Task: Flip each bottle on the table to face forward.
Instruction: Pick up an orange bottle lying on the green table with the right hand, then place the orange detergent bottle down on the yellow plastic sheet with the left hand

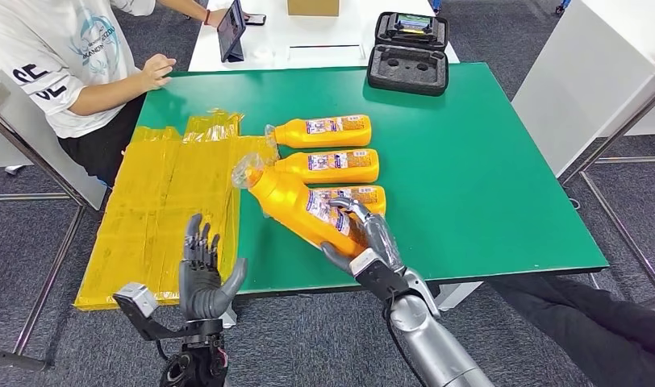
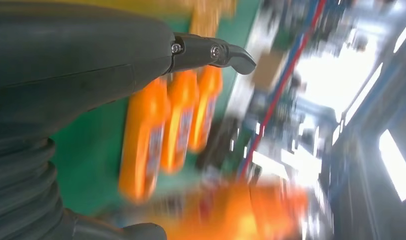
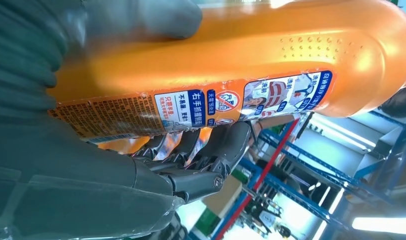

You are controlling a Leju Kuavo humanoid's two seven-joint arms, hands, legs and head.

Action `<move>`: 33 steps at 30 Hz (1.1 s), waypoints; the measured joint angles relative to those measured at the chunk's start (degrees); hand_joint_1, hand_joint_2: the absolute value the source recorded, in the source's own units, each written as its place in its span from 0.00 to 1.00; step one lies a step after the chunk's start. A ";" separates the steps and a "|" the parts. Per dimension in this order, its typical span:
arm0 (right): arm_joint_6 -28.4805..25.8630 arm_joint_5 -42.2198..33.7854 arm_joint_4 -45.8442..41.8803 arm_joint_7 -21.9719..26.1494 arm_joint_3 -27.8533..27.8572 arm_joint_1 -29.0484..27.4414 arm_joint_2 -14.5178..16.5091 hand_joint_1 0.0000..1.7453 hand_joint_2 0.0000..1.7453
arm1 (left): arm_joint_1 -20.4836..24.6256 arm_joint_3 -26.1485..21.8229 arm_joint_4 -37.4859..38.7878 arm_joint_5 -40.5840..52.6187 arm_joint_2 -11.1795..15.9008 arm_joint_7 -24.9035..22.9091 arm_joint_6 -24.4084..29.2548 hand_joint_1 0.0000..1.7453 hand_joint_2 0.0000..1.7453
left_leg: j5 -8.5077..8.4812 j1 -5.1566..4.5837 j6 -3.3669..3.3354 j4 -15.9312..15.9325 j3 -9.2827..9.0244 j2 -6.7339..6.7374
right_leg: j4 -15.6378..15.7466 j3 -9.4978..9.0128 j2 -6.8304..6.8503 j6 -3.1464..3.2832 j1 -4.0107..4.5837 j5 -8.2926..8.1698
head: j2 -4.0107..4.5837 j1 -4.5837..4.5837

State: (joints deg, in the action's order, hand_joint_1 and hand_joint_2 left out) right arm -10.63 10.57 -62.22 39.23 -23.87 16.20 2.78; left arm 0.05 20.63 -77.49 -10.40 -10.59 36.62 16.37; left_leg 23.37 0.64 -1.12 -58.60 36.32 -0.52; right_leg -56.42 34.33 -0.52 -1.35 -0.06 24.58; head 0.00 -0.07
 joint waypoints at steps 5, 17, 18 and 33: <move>0.66 0.68 -0.52 0.45 -0.02 -3.95 2.08 1.00 1.00 | 2.04 4.85 0.92 -0.69 0.39 -2.57 -4.61 0.00 1.00 | 0.01 0.00 0.00 0.00 0.00 0.00 | 0.00 0.00 0.00 0.00 0.00 0.01 | 0.00 0.00; 4.56 2.90 -3.55 -0.61 -0.04 -7.82 4.26 1.00 1.00 | 4.18 8.32 9.43 -2.58 0.24 -4.31 -7.36 0.00 1.00 | 0.01 0.00 0.01 0.00 0.00 0.01 | 0.00 0.00 -0.01 0.01 0.00 0.01 | 0.00 -0.01; 4.74 2.89 -3.76 -0.62 -0.04 -7.90 4.33 1.00 1.00 | 4.33 8.42 9.89 -2.56 0.23 -4.46 -7.40 0.00 1.00 | 0.01 0.00 0.01 0.00 0.00 0.01 | 0.00 0.00 -0.01 0.01 0.00 0.01 | 0.01 0.00; 7.29 4.59 -5.30 -1.75 -0.38 -8.62 4.52 1.00 1.00 | 6.05 8.50 14.07 -5.51 -0.55 -3.93 -7.61 0.00 1.00 | 0.02 0.00 0.01 0.00 0.01 0.01 | 0.00 0.00 -0.01 0.01 0.00 0.01 | 0.00 -0.01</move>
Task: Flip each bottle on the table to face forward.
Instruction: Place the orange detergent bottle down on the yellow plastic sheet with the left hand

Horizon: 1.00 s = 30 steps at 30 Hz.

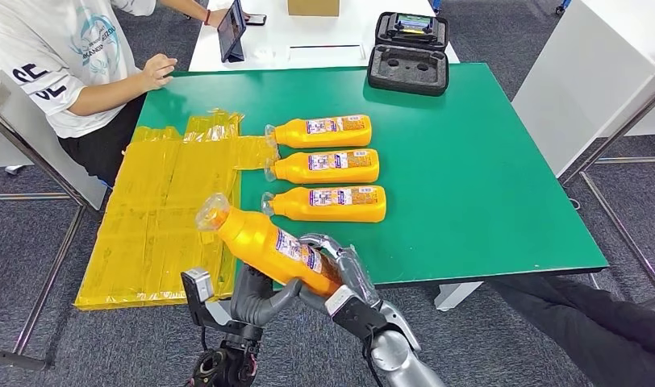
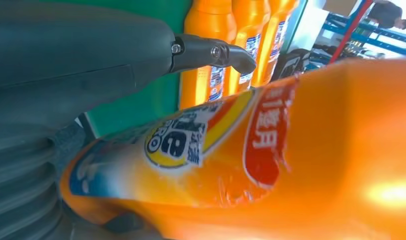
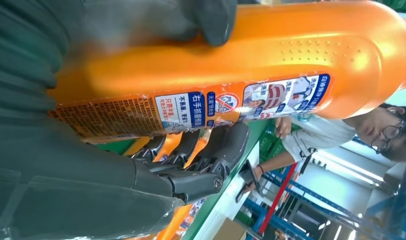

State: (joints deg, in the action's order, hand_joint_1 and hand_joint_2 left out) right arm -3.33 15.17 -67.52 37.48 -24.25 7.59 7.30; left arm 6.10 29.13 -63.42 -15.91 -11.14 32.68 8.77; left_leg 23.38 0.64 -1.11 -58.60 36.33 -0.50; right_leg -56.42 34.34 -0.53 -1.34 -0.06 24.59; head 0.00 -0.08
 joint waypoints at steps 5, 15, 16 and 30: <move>2.13 0.78 0.03 -0.24 -0.24 -0.04 0.00 1.00 1.00 | 0.12 -0.02 0.15 -0.68 -0.04 1.31 -0.14 0.00 1.00 | 0.00 0.00 0.00 0.00 0.00 0.00 | 0.00 0.00 0.00 0.00 0.00 0.00 | 0.00 0.00; 4.17 2.86 0.33 -0.24 -0.91 -0.32 0.00 1.00 1.00 | 0.11 -0.02 0.13 -1.03 -0.03 2.16 -0.56 0.00 1.00 | 0.00 0.00 0.00 0.00 0.01 0.00 | 0.00 0.00 0.00 0.00 0.00 0.00 | 0.00 0.00; 4.25 3.02 0.33 -0.24 -0.91 -0.32 0.00 1.00 1.00 | 0.10 -0.02 0.13 -1.14 -0.03 2.16 -0.62 0.00 1.00 | 0.00 0.00 0.00 0.00 0.01 0.00 | 0.00 0.01 0.00 0.00 0.00 0.00 | 0.00 0.01; 4.47 4.91 0.33 -0.84 -0.91 -0.64 0.02 1.00 1.00 | 0.08 -0.08 0.15 -1.97 -0.03 1.62 -1.74 0.00 1.00 | 0.00 0.00 0.00 0.00 0.01 0.00 | 0.00 0.02 0.00 0.00 0.00 0.00 | 0.00 0.02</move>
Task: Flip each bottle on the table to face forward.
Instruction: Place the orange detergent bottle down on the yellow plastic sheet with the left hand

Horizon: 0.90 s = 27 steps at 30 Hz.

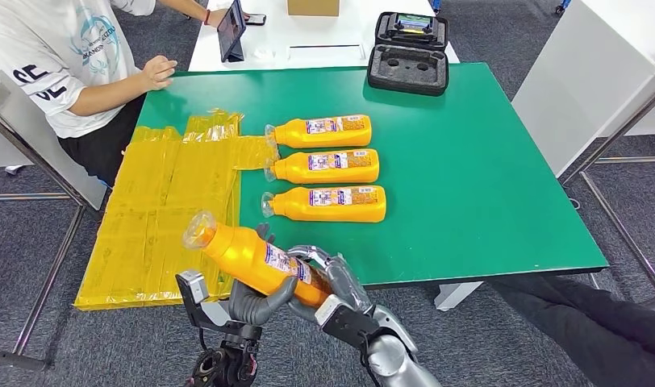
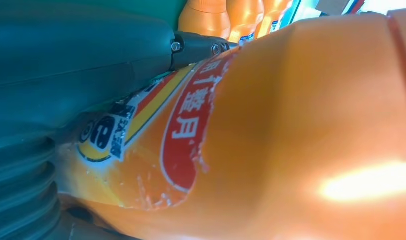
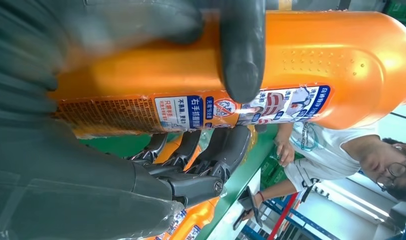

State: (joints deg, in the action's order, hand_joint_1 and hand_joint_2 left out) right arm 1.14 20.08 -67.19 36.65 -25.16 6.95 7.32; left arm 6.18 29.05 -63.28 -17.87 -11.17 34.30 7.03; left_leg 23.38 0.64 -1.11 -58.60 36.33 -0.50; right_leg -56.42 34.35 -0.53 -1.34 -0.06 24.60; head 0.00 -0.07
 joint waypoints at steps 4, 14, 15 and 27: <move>0.05 0.47 -0.01 -0.13 0.01 -0.32 0.00 1.00 1.00 | 0.00 -0.15 0.00 -0.42 0.02 -0.17 -0.42 0.00 1.00 | 0.00 0.00 0.00 0.00 0.00 0.00 | 0.00 0.00 0.00 0.00 0.00 0.00 | 0.00 0.00; 1.08 2.08 -0.02 -0.58 0.63 -0.88 0.00 1.00 1.00 | 0.03 -0.45 -0.05 0.06 0.44 -0.73 -1.42 0.00 1.00 | 0.00 0.00 0.00 0.00 0.00 0.00 | 0.00 0.00 0.00 0.00 0.00 0.00 | 0.00 0.00; 1.20 2.22 -0.02 -0.60 0.74 -0.90 0.00 1.00 1.00 | 0.04 -0.46 -0.06 0.23 0.52 -0.84 -1.61 0.00 1.00 | 0.00 0.00 0.00 0.00 0.00 0.00 | 0.00 0.00 0.00 0.00 0.00 0.00 | 0.00 -0.01; 1.60 2.50 -0.02 -0.67 1.44 -0.98 0.09 1.00 1.00 | 0.18 -0.50 -0.09 0.36 0.98 -0.95 -3.95 1.00 1.00 | 0.00 0.00 0.00 0.00 0.00 0.00 | 0.00 0.00 0.00 0.00 0.00 0.00 | 0.00 -0.01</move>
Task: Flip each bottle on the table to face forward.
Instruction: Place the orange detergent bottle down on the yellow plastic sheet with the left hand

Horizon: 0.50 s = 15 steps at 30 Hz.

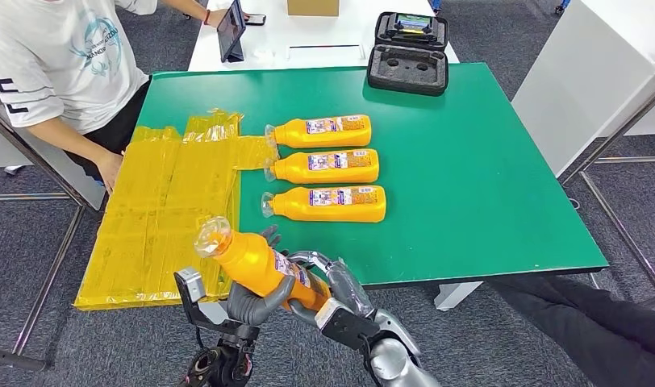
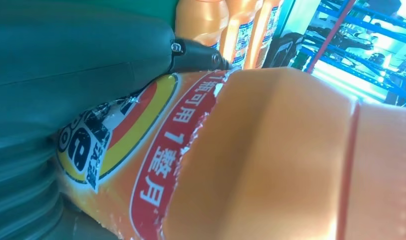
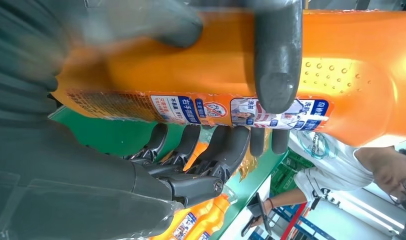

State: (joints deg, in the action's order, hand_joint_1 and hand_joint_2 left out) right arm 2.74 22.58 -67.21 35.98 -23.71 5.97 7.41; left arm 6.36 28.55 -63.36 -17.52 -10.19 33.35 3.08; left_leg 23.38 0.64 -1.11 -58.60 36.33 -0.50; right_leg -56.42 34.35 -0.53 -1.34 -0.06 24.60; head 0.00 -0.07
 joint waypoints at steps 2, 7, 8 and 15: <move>0.02 -0.02 -0.02 -0.01 0.02 0.02 0.04 1.00 1.00 | 0.01 -0.03 0.00 -0.17 0.00 -0.06 -0.17 1.00 1.00 | 0.00 0.00 0.00 0.00 0.00 0.00 | 0.00 0.00 0.00 0.00 0.00 0.00 | 0.00 0.00; 0.09 -0.10 -0.16 -0.07 0.07 -0.01 0.06 0.95 1.00 | 0.02 -0.20 0.00 -0.08 -0.02 -0.45 -0.23 1.00 1.00 | 0.00 0.00 0.00 0.00 0.00 0.00 | 0.00 0.00 0.00 0.00 0.00 0.00 | 0.00 0.00; 0.07 -0.10 -0.17 -0.07 0.11 -0.02 0.06 0.79 1.00 | 0.02 -0.22 0.00 -0.01 -0.02 -0.54 -0.23 1.00 1.00 | 0.00 0.00 0.00 0.00 0.00 0.00 | 0.00 0.00 0.00 0.00 0.00 0.00 | 0.00 -0.01; -1.35 -0.16 -0.61 -0.51 0.21 -0.66 0.31 0.00 1.00 | 0.01 -0.46 -0.33 -0.38 -0.07 -1.09 0.83 1.00 1.00 | 0.00 0.00 0.00 0.00 0.00 0.00 | 0.00 0.00 0.00 0.00 0.00 0.00 | 0.00 -0.01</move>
State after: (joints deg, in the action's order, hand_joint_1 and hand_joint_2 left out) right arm 1.39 22.41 -67.82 35.46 -23.50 5.31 7.73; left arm 6.37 28.09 -63.70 -17.90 -10.25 32.26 3.91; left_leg 23.38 0.64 -1.11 -58.60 36.33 -0.50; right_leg -56.42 34.35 -0.53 -1.34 -0.06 24.60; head 0.00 -0.08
